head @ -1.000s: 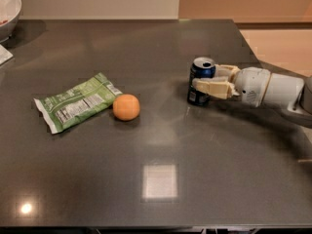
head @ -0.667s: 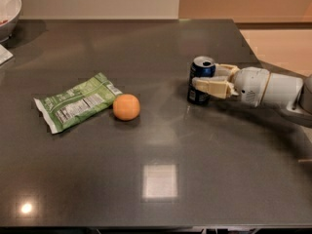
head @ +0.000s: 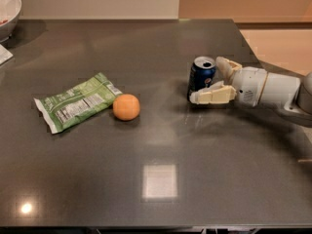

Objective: Place pepsi can upright

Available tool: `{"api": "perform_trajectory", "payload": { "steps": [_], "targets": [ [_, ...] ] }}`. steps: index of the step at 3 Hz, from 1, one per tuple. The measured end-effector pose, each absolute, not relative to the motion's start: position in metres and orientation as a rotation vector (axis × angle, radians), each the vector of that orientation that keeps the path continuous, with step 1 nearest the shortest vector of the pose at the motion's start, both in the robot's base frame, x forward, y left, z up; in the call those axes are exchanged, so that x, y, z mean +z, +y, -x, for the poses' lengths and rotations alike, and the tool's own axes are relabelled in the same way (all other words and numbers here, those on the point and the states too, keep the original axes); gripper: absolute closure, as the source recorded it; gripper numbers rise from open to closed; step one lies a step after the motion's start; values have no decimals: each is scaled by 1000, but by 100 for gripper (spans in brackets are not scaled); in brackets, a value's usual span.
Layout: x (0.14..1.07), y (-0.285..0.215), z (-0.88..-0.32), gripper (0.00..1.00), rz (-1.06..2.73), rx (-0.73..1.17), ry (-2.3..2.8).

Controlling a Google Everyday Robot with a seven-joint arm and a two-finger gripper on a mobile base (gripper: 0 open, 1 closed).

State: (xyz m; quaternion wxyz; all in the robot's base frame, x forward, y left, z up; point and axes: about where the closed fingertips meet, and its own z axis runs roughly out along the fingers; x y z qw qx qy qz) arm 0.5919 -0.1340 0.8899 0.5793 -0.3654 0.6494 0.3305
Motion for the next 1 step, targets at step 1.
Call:
{"api": "perform_trajectory", "payload": {
  "steps": [1],
  "targets": [
    [890, -134, -592, 0, 855, 773, 1518]
  ]
}}
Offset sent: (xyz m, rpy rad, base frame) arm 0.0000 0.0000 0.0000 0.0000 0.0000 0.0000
